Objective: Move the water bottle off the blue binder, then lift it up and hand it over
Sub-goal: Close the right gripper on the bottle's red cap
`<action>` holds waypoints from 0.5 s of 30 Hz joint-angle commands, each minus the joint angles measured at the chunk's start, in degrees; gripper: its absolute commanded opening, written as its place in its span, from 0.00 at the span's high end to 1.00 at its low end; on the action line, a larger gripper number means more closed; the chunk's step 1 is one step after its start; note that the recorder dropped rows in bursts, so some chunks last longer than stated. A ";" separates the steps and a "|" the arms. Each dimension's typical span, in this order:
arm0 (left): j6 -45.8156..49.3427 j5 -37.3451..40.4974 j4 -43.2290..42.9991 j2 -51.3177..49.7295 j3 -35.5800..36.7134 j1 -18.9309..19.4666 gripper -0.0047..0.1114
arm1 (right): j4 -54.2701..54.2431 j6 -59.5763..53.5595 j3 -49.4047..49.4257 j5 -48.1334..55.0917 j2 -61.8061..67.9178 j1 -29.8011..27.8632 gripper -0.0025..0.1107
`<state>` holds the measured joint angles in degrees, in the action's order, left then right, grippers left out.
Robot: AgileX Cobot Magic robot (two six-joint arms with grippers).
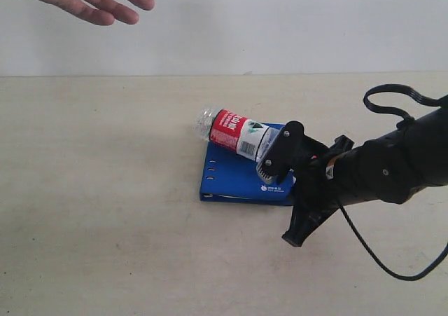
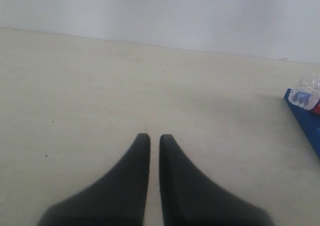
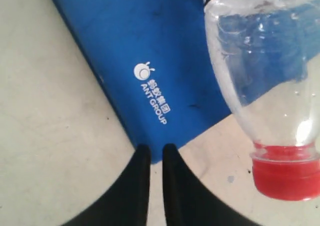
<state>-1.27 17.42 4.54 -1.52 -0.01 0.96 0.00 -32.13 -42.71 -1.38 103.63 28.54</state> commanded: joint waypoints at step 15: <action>-0.41 -0.68 0.37 0.05 0.01 0.10 0.90 | 0.40 1.79 -0.26 19.39 -14.45 -0.04 0.92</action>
<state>-1.27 17.42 4.54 -1.52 -0.01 0.96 0.00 -30.79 -42.71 12.96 94.22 28.54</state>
